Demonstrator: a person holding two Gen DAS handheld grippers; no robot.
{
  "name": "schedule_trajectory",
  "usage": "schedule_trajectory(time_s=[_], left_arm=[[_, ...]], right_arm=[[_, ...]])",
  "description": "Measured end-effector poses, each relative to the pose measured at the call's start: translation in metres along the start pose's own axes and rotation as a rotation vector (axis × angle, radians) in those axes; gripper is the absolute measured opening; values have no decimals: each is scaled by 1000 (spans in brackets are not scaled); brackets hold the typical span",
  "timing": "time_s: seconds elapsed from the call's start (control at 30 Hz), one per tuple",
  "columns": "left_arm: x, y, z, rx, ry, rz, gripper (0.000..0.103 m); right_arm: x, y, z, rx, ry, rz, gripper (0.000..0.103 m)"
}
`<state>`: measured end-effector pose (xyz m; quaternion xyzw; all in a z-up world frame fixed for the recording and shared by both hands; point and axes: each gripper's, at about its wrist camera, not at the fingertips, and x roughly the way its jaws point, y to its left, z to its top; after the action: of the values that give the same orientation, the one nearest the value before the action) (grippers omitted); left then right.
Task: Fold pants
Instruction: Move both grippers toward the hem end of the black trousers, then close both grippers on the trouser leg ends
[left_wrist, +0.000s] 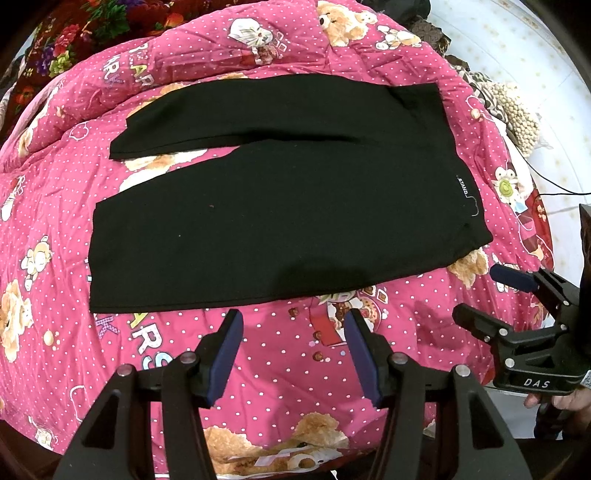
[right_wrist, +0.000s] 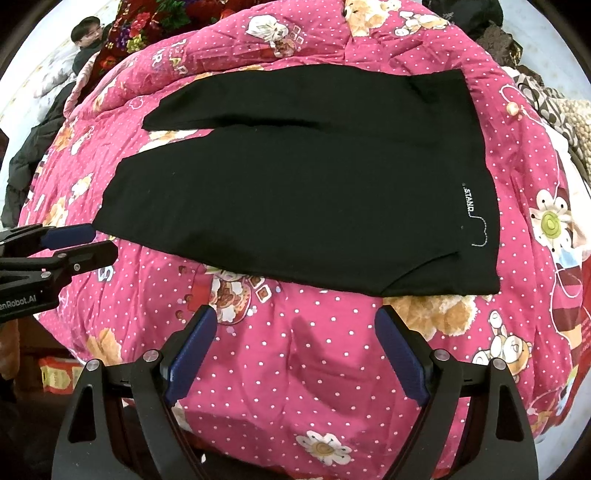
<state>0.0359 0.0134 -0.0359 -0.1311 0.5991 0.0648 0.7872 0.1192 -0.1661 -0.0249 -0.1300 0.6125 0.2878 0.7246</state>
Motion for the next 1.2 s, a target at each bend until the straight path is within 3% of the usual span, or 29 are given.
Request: schedule_trajectory(time_s=[1.2], left_arm=[[31, 8, 26, 2, 65, -29, 59]], right_arm=[[22, -13, 28, 11, 60, -7, 87]])
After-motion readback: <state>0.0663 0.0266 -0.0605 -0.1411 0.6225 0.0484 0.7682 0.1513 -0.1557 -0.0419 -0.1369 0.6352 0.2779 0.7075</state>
